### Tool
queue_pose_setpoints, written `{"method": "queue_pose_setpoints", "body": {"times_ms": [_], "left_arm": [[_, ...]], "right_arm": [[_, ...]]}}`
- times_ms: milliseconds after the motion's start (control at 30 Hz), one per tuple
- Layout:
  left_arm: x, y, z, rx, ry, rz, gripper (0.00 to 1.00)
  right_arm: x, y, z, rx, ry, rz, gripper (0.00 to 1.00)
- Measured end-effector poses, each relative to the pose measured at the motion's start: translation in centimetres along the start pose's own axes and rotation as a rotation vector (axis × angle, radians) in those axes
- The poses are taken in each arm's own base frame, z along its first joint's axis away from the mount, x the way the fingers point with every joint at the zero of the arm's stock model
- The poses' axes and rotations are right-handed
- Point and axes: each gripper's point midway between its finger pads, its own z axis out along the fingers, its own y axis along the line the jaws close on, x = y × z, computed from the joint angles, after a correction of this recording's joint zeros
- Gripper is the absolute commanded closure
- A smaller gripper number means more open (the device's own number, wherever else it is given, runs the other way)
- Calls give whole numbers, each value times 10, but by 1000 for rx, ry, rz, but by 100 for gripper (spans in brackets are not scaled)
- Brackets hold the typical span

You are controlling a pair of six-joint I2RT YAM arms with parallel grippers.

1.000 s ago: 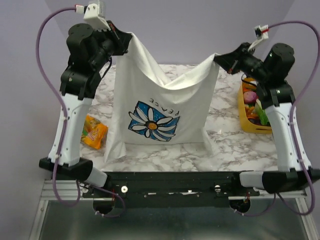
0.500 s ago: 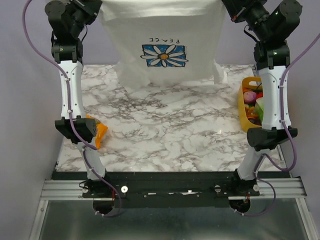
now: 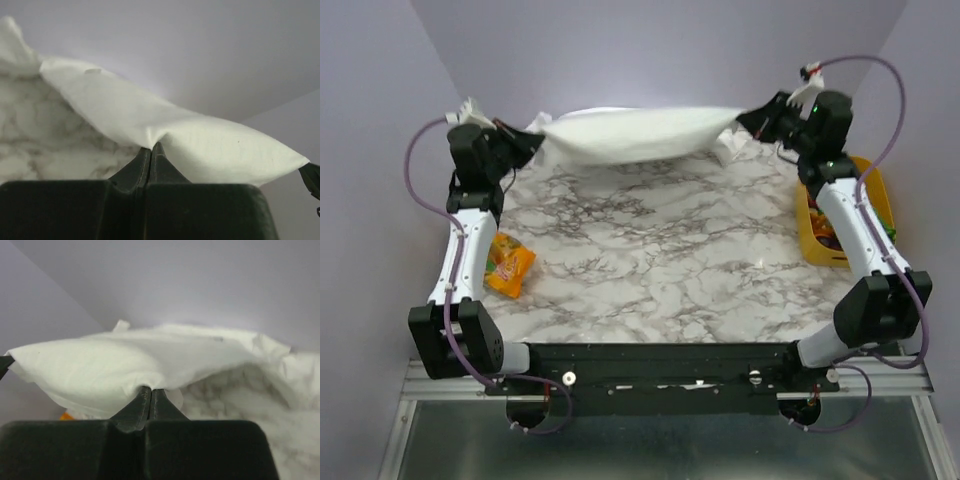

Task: Pin the brooch onto the clothing

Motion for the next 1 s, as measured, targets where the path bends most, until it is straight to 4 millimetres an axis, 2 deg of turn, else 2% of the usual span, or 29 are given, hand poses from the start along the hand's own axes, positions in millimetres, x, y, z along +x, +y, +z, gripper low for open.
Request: {"method": "queue_pose_setpoints", "body": {"times_ms": [100, 167, 233, 267, 333, 367, 433, 533, 600, 867, 1000], "left_arm": [[93, 75, -20, -164, 166, -88, 100], [166, 122, -45, -290, 321, -146, 100], [221, 153, -79, -399, 457, -184, 100], [238, 160, -93, -433, 506, -195, 100], [256, 164, -123, -490, 565, -195, 100], [256, 163, -132, -504, 570, -186, 100], [240, 149, -143, -492, 538, -146, 100], [221, 133, -147, -475, 504, -98, 100], [218, 132, -149, -485, 509, -85, 97], [256, 158, -193, -635, 690, -101, 91], [265, 164, -214, -699, 744, -105, 88]], "right_arm": [[110, -36, -27, 75, 183, 106, 100], [189, -55, -57, 138, 326, 202, 100], [263, -67, -100, 204, 466, 292, 100], [291, -68, -122, 233, 526, 330, 100], [323, -63, -160, 275, 605, 375, 100], [328, -59, -174, 286, 625, 387, 99], [325, -49, -188, 284, 623, 385, 100], [314, -38, -199, 273, 601, 375, 100], [316, -34, -208, 284, 618, 384, 100], [362, -37, -250, 406, 822, 495, 100], [376, -34, -266, 446, 894, 540, 100]]}}
